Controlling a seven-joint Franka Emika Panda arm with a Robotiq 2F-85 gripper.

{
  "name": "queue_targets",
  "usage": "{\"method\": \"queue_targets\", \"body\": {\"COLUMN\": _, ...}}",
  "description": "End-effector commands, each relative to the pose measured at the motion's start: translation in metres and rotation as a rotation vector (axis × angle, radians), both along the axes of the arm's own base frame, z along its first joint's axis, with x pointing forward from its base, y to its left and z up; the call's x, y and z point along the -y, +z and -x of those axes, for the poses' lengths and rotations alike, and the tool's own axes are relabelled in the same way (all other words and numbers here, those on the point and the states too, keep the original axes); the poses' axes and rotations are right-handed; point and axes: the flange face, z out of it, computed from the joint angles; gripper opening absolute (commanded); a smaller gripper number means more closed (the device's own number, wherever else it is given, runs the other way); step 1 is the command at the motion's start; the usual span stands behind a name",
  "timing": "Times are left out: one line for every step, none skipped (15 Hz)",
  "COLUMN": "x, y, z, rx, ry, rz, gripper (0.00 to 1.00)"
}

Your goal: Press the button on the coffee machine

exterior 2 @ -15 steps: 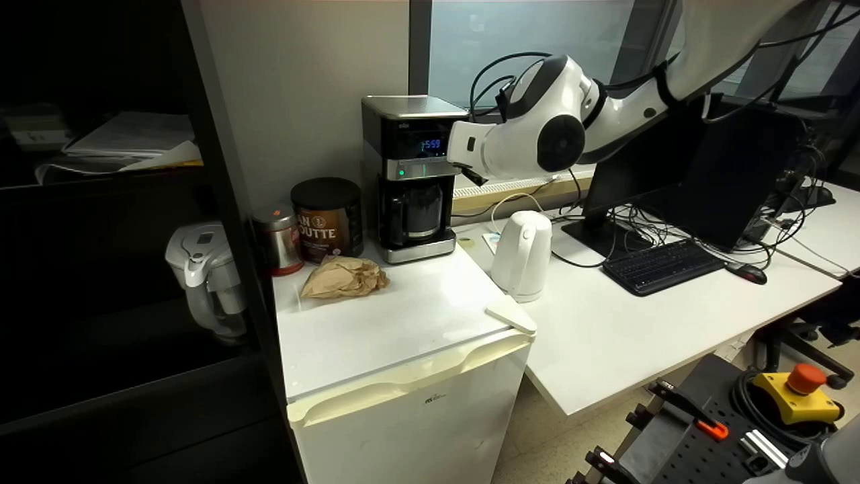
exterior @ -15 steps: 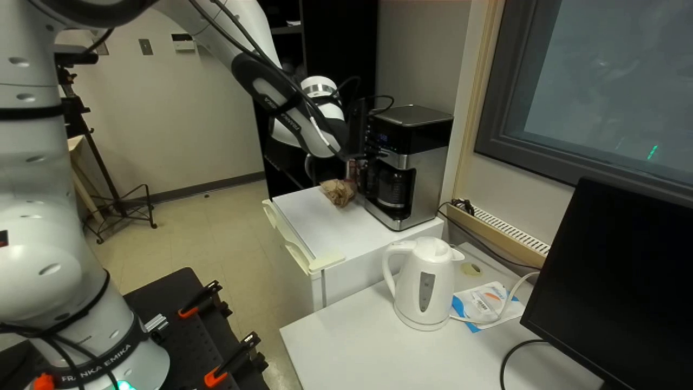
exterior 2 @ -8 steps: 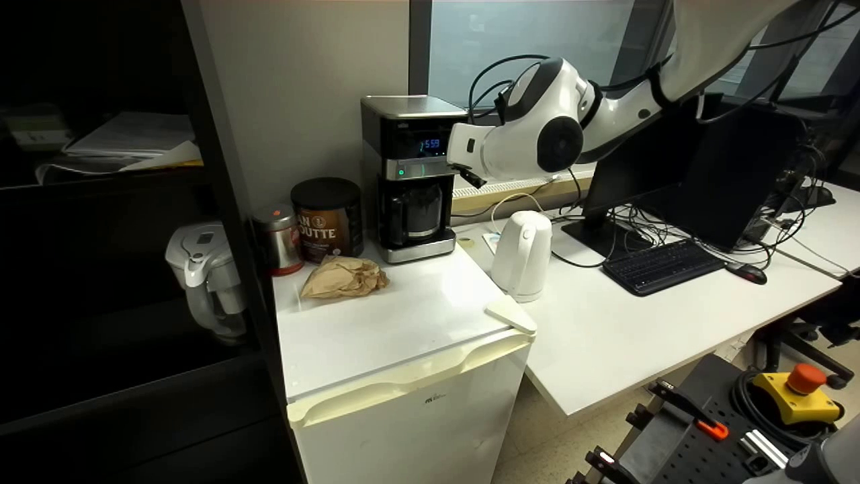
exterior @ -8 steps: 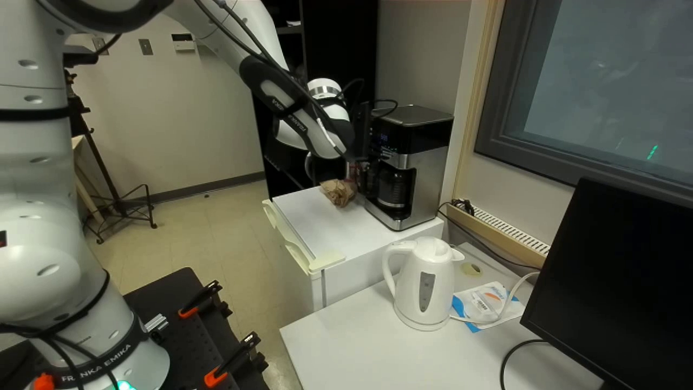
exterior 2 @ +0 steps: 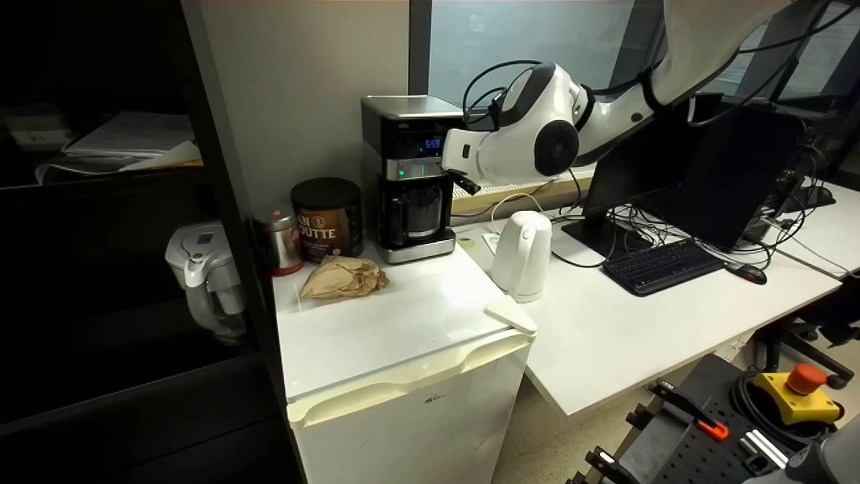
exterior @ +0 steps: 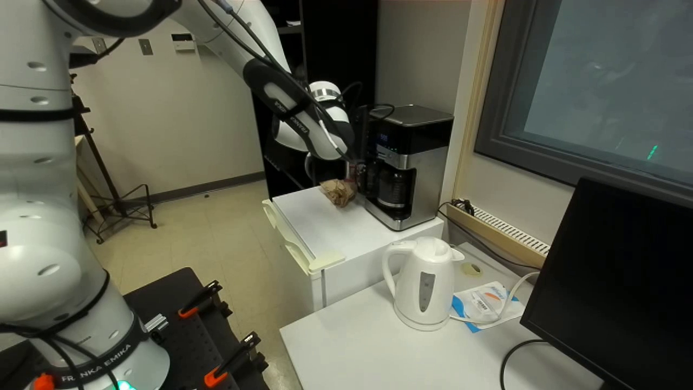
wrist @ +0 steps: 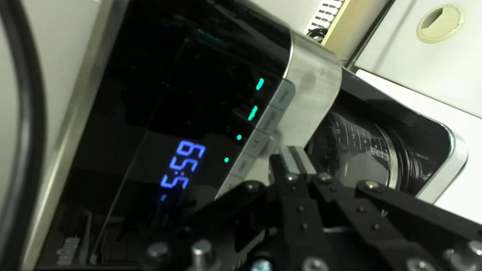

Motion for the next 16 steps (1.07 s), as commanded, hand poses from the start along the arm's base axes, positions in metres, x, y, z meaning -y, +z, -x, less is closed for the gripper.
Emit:
{"method": "queue_targets", "body": {"x": -0.020, "y": 0.000, "z": 0.013, "rx": -0.022, "ry": 0.061, "rz": 0.016, "gripper": 0.01}}
{"method": "queue_targets", "body": {"x": -0.026, "y": -0.001, "z": 0.018, "rx": -0.029, "ry": 0.070, "rz": 0.022, "gripper": 0.00}}
{"method": "queue_targets", "body": {"x": -0.032, "y": -0.002, "z": 0.021, "rx": -0.034, "ry": 0.086, "rz": 0.026, "gripper": 0.01}}
{"method": "queue_targets", "body": {"x": -0.037, "y": -0.004, "z": 0.025, "rx": -0.042, "ry": 0.095, "rz": 0.032, "gripper": 0.01}}
{"method": "queue_targets", "body": {"x": -0.040, "y": -0.005, "z": 0.028, "rx": -0.050, "ry": 0.106, "rz": 0.040, "gripper": 0.01}}
{"method": "queue_targets", "body": {"x": -0.044, "y": -0.007, "z": 0.034, "rx": -0.059, "ry": 0.119, "rz": 0.055, "gripper": 0.01}}
{"method": "queue_targets", "body": {"x": -0.048, "y": -0.009, "z": 0.039, "rx": -0.067, "ry": 0.132, "rz": 0.068, "gripper": 0.01}}
{"method": "queue_targets", "body": {"x": -0.051, "y": -0.010, "z": 0.045, "rx": -0.075, "ry": 0.147, "rz": 0.083, "gripper": 0.01}}
{"method": "queue_targets", "body": {"x": -0.055, "y": -0.011, "z": 0.050, "rx": -0.079, "ry": 0.161, "rz": 0.096, "gripper": 0.01}}
{"method": "queue_targets", "body": {"x": -0.058, "y": -0.012, "z": 0.056, "rx": -0.083, "ry": 0.170, "rz": 0.113, "gripper": 0.01}}
{"method": "queue_targets", "body": {"x": -0.062, "y": -0.012, "z": 0.062, "rx": -0.089, "ry": 0.183, "rz": 0.127, "gripper": 0.00}}
{"method": "queue_targets", "body": {"x": -0.066, "y": -0.012, "z": 0.068, "rx": -0.091, "ry": 0.196, "rz": 0.138, "gripper": 0.00}}
{"method": "queue_targets", "body": {"x": -0.069, "y": -0.012, "z": 0.073, "rx": -0.097, "ry": 0.206, "rz": 0.144, "gripper": 0.00}}
{"method": "queue_targets", "body": {"x": -0.072, "y": -0.011, "z": 0.077, "rx": -0.100, "ry": 0.217, "rz": 0.147, "gripper": 0.00}}
{"method": "queue_targets", "body": {"x": -0.075, "y": -0.010, "z": 0.081, "rx": -0.103, "ry": 0.220, "rz": 0.144, "gripper": 0.00}}
{"method": "queue_targets", "body": {"x": -0.077, "y": -0.009, "z": 0.084, "rx": -0.108, "ry": 0.220, "rz": 0.139, "gripper": 0.00}}
